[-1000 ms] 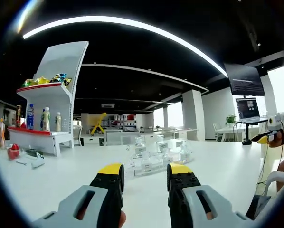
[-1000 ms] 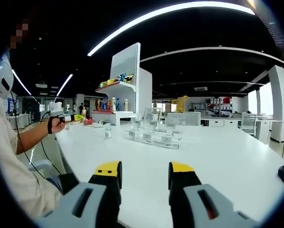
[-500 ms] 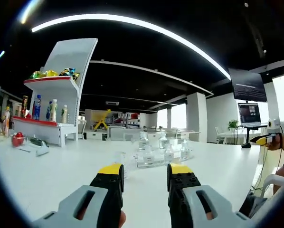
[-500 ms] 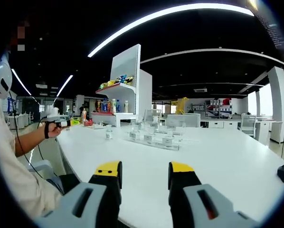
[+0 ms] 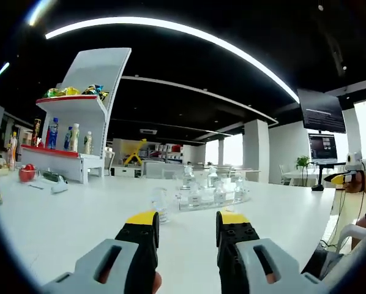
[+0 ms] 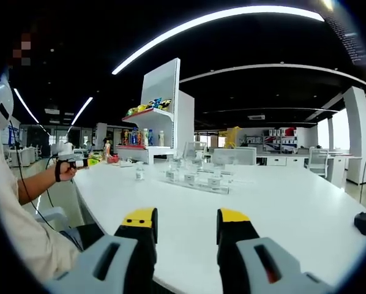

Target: Identify the label on the chemical reagent bottle, grasp the chemical reagent bottle, and place it in the designated position on the reagent rack

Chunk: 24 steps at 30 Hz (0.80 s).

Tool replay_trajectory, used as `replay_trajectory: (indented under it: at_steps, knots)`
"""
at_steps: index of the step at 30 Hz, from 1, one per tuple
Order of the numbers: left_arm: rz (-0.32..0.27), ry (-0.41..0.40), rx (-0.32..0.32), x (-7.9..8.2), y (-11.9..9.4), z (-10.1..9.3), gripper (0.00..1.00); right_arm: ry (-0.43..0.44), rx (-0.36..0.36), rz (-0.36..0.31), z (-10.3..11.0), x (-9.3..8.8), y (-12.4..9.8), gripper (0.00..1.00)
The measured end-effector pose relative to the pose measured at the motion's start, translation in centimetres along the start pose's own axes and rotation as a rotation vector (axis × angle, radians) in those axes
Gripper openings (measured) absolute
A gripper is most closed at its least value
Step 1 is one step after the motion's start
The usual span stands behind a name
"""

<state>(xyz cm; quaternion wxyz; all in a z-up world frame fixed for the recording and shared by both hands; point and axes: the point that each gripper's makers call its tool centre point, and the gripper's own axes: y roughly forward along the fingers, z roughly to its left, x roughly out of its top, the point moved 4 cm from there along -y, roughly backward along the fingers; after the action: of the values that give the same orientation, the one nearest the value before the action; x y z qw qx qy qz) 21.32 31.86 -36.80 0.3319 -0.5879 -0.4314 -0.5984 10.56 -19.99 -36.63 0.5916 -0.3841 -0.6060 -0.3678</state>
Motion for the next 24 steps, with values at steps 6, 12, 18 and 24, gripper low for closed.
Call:
replay_trajectory:
  at_steps: [6, 12, 18, 24]
  knots:
    - [0.008, -0.007, 0.004, -0.4, -0.1, 0.4, 0.37, 0.01, -0.012, 0.003, -0.4, -0.1, 0.2, 0.38]
    - [0.018, -0.007, 0.005, -0.8, 0.0, 0.6, 0.37, 0.012, -0.011, 0.008, -0.5, -0.2, 0.4, 0.38]
    - [0.038, 0.018, -0.001, -1.3, 0.0, 0.4, 0.38, 0.014, -0.011, 0.014, -0.5, -0.4, 0.5, 0.38]
    - [0.049, 0.014, -0.011, -1.6, 0.0, 0.3, 0.38, 0.013, -0.011, 0.012, -0.6, -0.3, 0.5, 0.38]
